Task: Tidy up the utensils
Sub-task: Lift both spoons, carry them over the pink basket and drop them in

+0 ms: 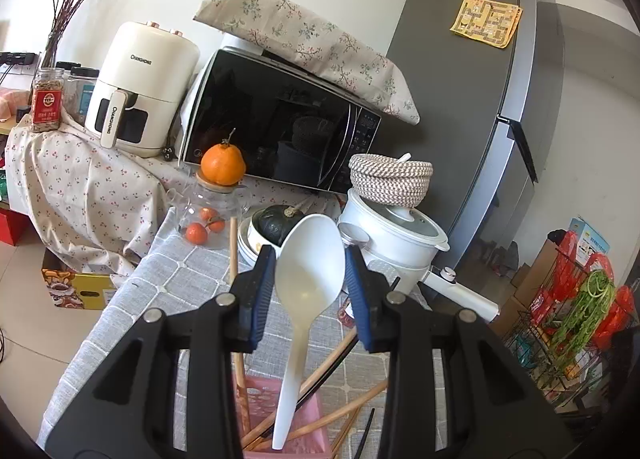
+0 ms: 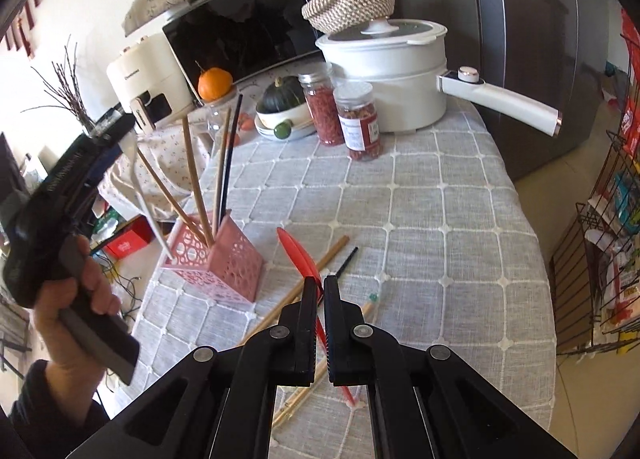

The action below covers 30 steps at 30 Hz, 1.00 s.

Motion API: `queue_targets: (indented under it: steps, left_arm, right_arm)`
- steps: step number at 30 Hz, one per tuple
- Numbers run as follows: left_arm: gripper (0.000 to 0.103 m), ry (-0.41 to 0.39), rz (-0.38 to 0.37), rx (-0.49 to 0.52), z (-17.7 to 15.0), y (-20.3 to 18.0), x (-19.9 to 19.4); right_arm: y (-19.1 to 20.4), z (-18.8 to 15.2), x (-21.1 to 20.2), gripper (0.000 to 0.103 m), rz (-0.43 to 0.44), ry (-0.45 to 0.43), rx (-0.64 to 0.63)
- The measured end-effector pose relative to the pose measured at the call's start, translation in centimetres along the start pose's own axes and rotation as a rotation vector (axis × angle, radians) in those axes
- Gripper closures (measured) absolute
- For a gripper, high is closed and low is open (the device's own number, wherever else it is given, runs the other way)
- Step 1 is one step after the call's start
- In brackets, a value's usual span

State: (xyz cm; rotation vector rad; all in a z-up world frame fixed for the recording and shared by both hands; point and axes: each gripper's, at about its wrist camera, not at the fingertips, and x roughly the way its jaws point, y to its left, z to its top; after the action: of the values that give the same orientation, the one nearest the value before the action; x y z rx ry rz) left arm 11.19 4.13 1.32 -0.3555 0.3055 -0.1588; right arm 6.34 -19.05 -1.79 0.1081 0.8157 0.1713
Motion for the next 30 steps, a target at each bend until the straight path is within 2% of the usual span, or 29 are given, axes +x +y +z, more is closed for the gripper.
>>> queue_targets:
  steps: [8, 13, 21, 23, 26, 28, 30]
  left_arm:
    - [0.065, 0.022, 0.032, 0.040, -1.2, -0.4, 1.0]
    - [0.065, 0.070, 0.033, 0.059, -1.8, -0.4, 1.3]
    - [0.065, 0.173, 0.052, 0.029, -2.3, 0.5, 1.0]
    - [0.062, 0.199, 0.061, 0.035, -2.3, 0.4, 0.6]
    - [0.050, 0.239, 0.071, 0.045, -1.9, 0.2, -0.4]
    - [0.035, 0.283, 0.088, 0.063, -1.6, 0.0, -1.1]
    - [0.030, 0.331, 0.125, 0.086, -1.4, 0.0, -1.9]
  right_arm:
    - [0.1, 0.5, -1.2, 0.100, 0.029, -0.036, 0.005]
    - [0.5, 0.7, -1.9, 0.100, 0.043, -0.056, 0.003]
    - [1.2, 0.8, -3.1, 0.100, 0.063, -0.070, -0.006]
    - [1.4, 0.8, -3.4, 0.100, 0.071, -0.074, -0.011]
    - [1.9, 1.1, -4.1, 0.100, 0.086, -0.085, -0.014]
    - [2.2, 1.2, -4.5, 0.100, 0.098, -0.091, -0.013]
    - [2.6, 1.4, -4.9, 0.100, 0.112, -0.095, -0.011]
